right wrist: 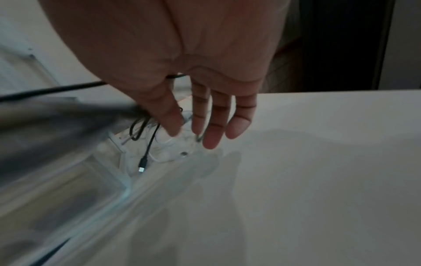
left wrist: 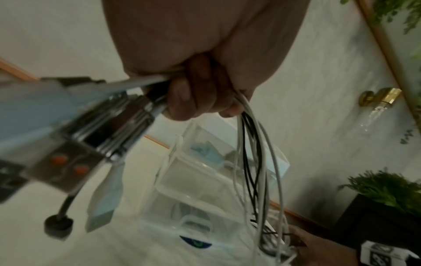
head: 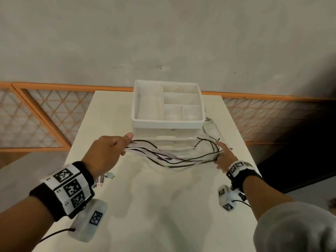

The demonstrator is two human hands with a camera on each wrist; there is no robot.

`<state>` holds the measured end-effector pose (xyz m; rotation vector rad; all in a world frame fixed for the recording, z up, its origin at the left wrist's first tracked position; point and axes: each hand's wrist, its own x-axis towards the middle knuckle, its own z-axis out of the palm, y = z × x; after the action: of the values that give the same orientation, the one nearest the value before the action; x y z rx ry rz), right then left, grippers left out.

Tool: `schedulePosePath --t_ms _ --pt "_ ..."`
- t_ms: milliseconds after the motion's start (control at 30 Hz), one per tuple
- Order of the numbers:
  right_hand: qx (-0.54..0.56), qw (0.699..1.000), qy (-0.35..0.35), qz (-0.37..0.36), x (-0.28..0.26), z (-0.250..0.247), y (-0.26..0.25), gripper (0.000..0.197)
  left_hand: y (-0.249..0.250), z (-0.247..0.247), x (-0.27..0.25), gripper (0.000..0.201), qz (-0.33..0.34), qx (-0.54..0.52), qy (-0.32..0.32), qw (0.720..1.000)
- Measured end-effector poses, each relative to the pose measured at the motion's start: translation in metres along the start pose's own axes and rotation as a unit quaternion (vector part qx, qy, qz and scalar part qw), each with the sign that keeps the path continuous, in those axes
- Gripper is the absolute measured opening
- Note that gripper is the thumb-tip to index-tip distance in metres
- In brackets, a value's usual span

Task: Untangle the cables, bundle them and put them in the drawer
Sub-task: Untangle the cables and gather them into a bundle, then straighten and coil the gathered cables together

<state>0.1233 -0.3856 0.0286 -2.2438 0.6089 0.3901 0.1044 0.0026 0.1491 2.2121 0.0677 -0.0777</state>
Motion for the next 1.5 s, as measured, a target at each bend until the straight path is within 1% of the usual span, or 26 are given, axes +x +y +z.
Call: schedulePosePath --t_ms 67,100,167,233,300,333,367,433,500,533,600,667,700,800,833,933,967,1000,1067,1100,1167,1233,1333,1400,1433,1500 --pt "-0.08 0.996 0.013 0.031 -0.015 -0.004 0.006 0.075 -0.003 0.009 -0.005 0.057 0.006 0.011 -0.035 0.999" --pt "-0.106 0.993 0.034 0.04 -0.022 -0.006 0.006 0.079 -0.002 0.013 -0.009 0.054 0.012 0.024 -0.058 0.998" --pt "-0.126 0.99 0.061 0.014 -0.043 -0.009 -0.003 0.081 0.003 0.02 -0.017 0.053 0.034 0.053 -0.096 0.993" --pt "-0.101 0.992 0.039 -0.06 -0.076 -0.004 -0.02 0.083 0.011 0.026 -0.025 0.059 0.068 0.07 -0.128 0.987" --pt "-0.072 0.984 -0.032 -0.16 -0.114 0.014 -0.039 0.089 0.023 0.032 -0.035 0.063 0.106 0.082 -0.164 0.977" --pt "-0.066 0.977 -0.071 -0.192 -0.13 0.028 -0.045 0.089 0.026 0.036 -0.04 0.064 0.13 0.082 -0.181 0.971" --pt "-0.071 0.971 -0.101 -0.207 -0.142 0.045 -0.047 0.082 0.03 0.039 -0.046 0.064 0.156 0.077 -0.194 0.965" --pt "-0.114 0.968 -0.115 -0.194 -0.15 0.075 -0.04 0.055 0.029 0.043 -0.054 0.062 0.178 0.061 -0.227 0.956" --pt "-0.152 0.97 -0.093 -0.165 -0.144 0.092 -0.019 0.026 0.018 0.042 -0.056 0.055 0.149 0.056 -0.267 0.95" --pt "-0.16 0.972 -0.07 -0.157 -0.141 0.095 -0.007 0.016 0.011 0.04 -0.057 0.052 0.13 0.062 -0.285 0.948" --pt "-0.133 0.981 0.014 -0.141 -0.137 0.096 0.012 0.01 -0.01 0.038 -0.061 0.046 0.111 0.104 -0.315 0.937" --pt "-0.088 0.985 0.081 -0.121 -0.136 0.098 0.023 0.019 -0.034 0.043 -0.066 0.041 0.11 0.172 -0.338 0.919" --pt "-0.088 0.986 0.087 -0.11 -0.136 0.1 0.024 0.024 -0.046 0.048 -0.069 0.04 0.108 0.195 -0.336 0.915" --pt "-0.156 0.985 0.016 -0.077 -0.148 0.104 0.012 0.045 -0.073 0.061 -0.077 0.037 0.071 0.202 -0.281 0.936" --pt "-0.17 0.981 0.0 -0.092 -0.154 0.103 0.004 0.055 -0.077 0.064 -0.079 0.037 0.069 0.201 -0.267 0.94" --pt "-0.132 0.969 -0.043 -0.206 -0.181 0.107 -0.033 0.075 -0.073 0.066 -0.082 0.037 0.095 0.193 -0.27 0.939" --pt "-0.133 0.958 -0.058 -0.247 -0.189 0.115 -0.044 0.071 -0.068 0.066 -0.083 0.036 0.109 0.178 -0.277 0.938" --pt "-0.143 0.946 -0.057 -0.286 -0.195 0.125 -0.051 0.058 -0.062 0.066 -0.084 0.034 0.125 0.161 -0.286 0.936" --pt "-0.145 0.93 -0.009 -0.336 -0.197 0.138 -0.055 0.027 -0.051 0.062 -0.085 0.028 0.147 0.135 -0.305 0.931" --pt "-0.142 0.93 0.013 -0.339 -0.194 0.138 -0.053 0.023 -0.05 0.059 -0.085 0.024 0.145 0.127 -0.312 0.93" --pt "-0.138 0.94 0.039 -0.31 -0.191 0.133 -0.049 0.022 -0.055 0.054 -0.086 0.016 0.12 0.128 -0.32 0.931" --pt "-0.17 0.939 0.07 -0.292 -0.194 0.128 -0.046 0.02 -0.065 0.051 -0.088 0.01 0.124 0.174 -0.312 0.926" --pt "-0.293 0.914 0.096 -0.265 -0.206 0.131 -0.054 0.025 -0.072 0.053 -0.092 0.025 0.153 0.239 -0.312 0.907" --pt "-0.3 0.912 0.068 -0.272 -0.212 0.138 -0.062 0.039 -0.067 0.053 -0.093 0.028 0.155 0.243 -0.325 0.901" --pt "-0.265 0.917 0.038 -0.295 -0.213 0.143 -0.066 0.047 -0.064 0.054 -0.093 0.028 0.16 0.241 -0.329 0.899" --pt "-0.134 0.938 -0.04 -0.316 -0.212 0.15 -0.072 0.054 -0.06 0.052 -0.093 0.025 0.166 0.213 -0.315 0.91"
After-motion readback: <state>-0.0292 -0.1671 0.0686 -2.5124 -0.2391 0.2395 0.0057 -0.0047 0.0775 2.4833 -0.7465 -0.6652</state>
